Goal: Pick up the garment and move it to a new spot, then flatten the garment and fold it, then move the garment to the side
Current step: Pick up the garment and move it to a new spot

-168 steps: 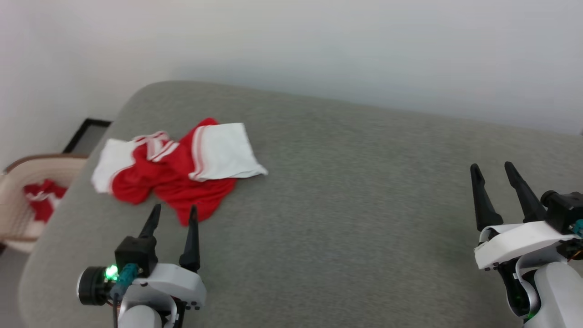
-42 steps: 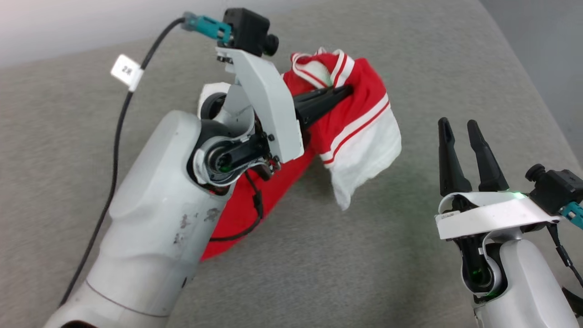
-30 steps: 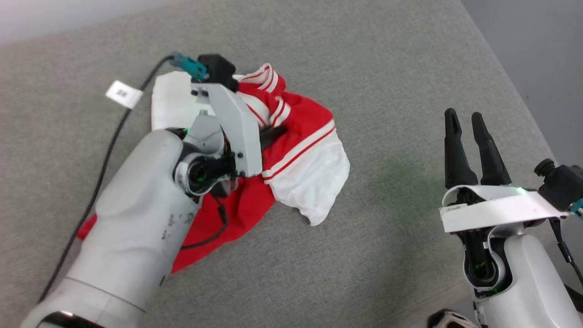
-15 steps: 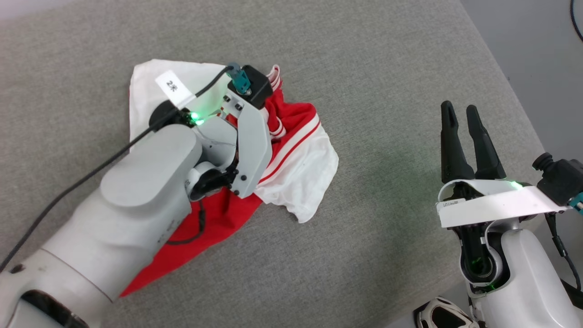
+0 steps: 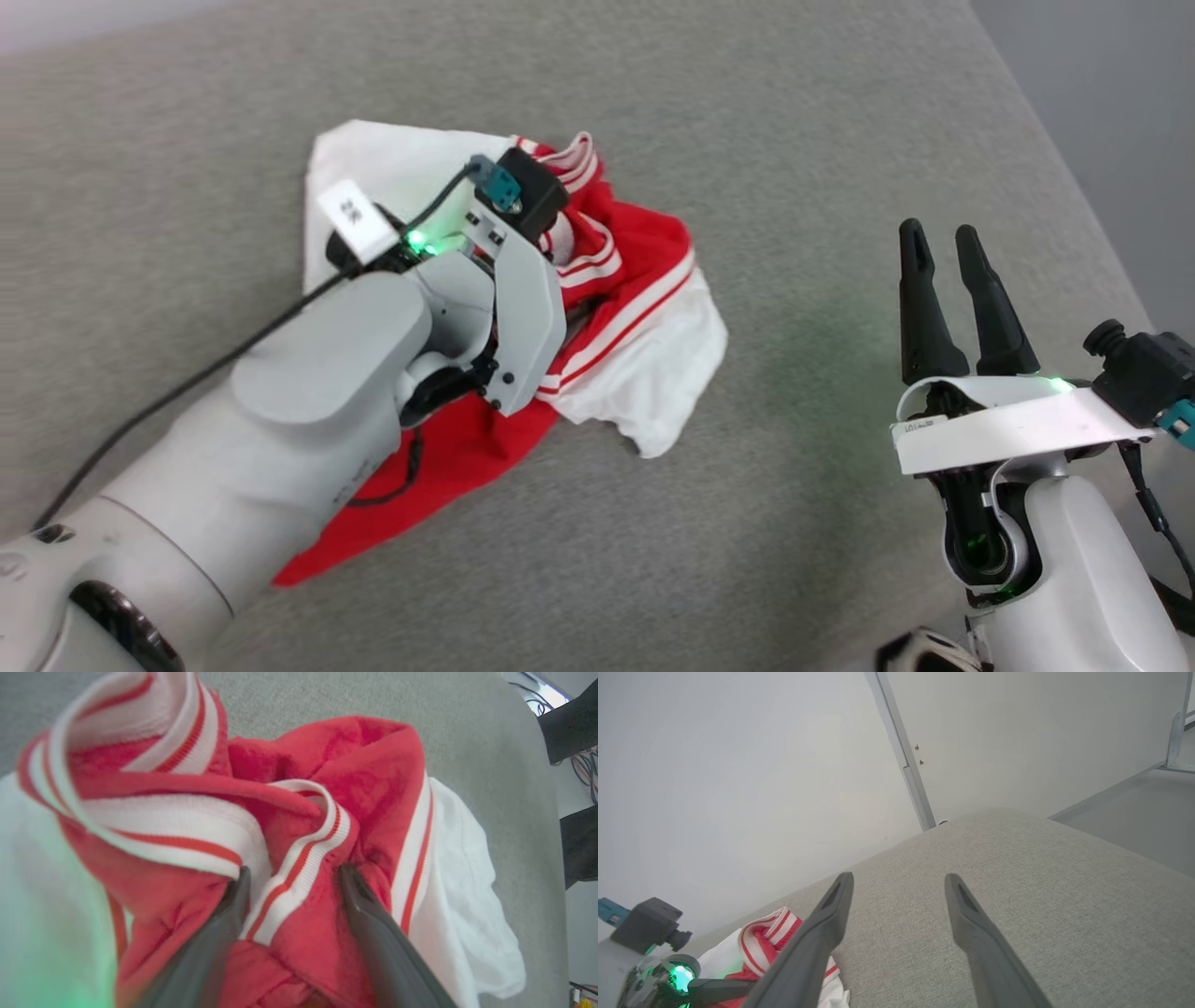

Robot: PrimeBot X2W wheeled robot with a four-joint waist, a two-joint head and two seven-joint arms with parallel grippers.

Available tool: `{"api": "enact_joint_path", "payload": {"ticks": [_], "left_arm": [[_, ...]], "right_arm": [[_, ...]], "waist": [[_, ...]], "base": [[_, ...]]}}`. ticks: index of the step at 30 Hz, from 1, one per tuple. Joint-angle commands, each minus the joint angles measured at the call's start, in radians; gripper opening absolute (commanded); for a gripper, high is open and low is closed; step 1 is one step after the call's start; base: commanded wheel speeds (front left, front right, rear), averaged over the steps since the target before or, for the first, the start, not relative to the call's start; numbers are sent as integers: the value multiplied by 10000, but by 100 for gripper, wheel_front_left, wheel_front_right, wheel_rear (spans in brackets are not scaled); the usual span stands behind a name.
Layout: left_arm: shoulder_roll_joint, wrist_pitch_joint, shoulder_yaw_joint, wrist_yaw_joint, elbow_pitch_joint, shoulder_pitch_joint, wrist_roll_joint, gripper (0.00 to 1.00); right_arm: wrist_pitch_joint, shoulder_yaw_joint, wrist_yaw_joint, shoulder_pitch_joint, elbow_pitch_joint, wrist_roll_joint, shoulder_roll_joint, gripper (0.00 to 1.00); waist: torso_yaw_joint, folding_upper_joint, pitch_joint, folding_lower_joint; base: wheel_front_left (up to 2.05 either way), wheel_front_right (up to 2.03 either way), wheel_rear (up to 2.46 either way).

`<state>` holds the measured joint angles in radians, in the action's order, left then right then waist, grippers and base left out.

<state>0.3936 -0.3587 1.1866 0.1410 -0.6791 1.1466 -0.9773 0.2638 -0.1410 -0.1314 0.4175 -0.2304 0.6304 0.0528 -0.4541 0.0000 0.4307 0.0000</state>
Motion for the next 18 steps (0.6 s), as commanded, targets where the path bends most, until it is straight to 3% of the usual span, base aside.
{"api": "enact_joint_path", "payload": {"ticks": [1, 8, 18], "left_arm": [[403, 290, 140, -191, -433, -310, -57, 100], [-8, 2410, -256, -116, 494, -694, -1207, 100], [573, 5122, -573, -116, 1025, -2706, -2446, 100]], "right_arm": [[6, 78, 14, -122, -36, -206, -18, 100], [6, 325, 14, -424, -233, -1119, 104, 100], [6, 261, 14, -1125, -651, -1915, 1007, 100]], "waist": [[659, 0, -567, 0], [1790, 0, -1463, 0], [3268, 0, -2510, 0]], "base": [[0, 0, 0], [0, 0, 0], [0, 0, 0]]}}
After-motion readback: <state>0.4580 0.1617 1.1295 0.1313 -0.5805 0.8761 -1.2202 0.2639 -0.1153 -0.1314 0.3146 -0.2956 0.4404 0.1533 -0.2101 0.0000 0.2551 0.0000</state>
